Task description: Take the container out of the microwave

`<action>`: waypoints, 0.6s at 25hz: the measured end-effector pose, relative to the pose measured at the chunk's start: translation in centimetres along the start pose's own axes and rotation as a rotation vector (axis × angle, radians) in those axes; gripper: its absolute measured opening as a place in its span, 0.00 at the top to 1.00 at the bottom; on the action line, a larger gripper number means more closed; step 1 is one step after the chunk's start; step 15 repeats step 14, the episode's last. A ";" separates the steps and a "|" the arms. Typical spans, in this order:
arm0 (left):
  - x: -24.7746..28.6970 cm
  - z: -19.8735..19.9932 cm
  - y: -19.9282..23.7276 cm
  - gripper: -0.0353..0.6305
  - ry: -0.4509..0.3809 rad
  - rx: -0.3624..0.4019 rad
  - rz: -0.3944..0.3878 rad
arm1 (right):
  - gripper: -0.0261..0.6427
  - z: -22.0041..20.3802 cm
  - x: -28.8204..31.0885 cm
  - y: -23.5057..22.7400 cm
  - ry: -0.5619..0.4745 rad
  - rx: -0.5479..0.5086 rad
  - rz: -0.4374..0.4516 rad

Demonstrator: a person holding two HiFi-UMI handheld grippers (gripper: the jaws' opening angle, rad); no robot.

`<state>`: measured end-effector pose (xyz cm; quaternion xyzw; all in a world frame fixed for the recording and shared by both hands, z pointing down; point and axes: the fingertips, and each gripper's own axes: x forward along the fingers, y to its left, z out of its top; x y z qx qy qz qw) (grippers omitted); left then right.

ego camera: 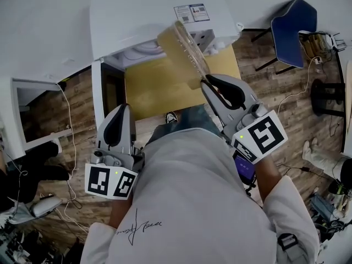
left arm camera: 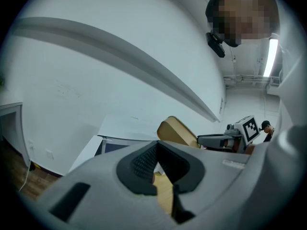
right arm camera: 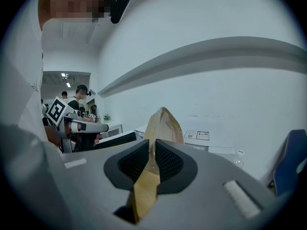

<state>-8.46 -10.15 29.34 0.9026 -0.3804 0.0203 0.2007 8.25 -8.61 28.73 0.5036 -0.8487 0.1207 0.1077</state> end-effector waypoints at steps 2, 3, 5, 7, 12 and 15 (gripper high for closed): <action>0.2 0.1 -0.1 0.95 -0.002 0.005 -0.004 | 0.88 0.0 0.0 0.0 0.001 -0.001 0.003; 0.3 0.2 -0.1 0.95 -0.003 0.008 -0.006 | 0.88 0.0 0.0 0.0 0.002 0.000 0.005; 0.4 0.3 -0.2 0.95 -0.006 0.011 -0.008 | 0.88 -0.1 -0.1 0.0 0.005 0.006 0.007; 0.5 0.4 -0.3 0.95 -0.009 0.012 -0.008 | 0.88 -0.2 -0.3 -0.1 0.007 0.013 0.008; 0.7 0.3 -0.8 0.95 -0.005 0.016 -0.014 | 0.88 -0.5 -1.0 -0.5 0.010 0.025 0.003; 0.8 0.2 -1.1 0.95 -0.004 0.014 -0.016 | 0.88 -0.6 -1.2 -0.7 0.009 0.035 0.006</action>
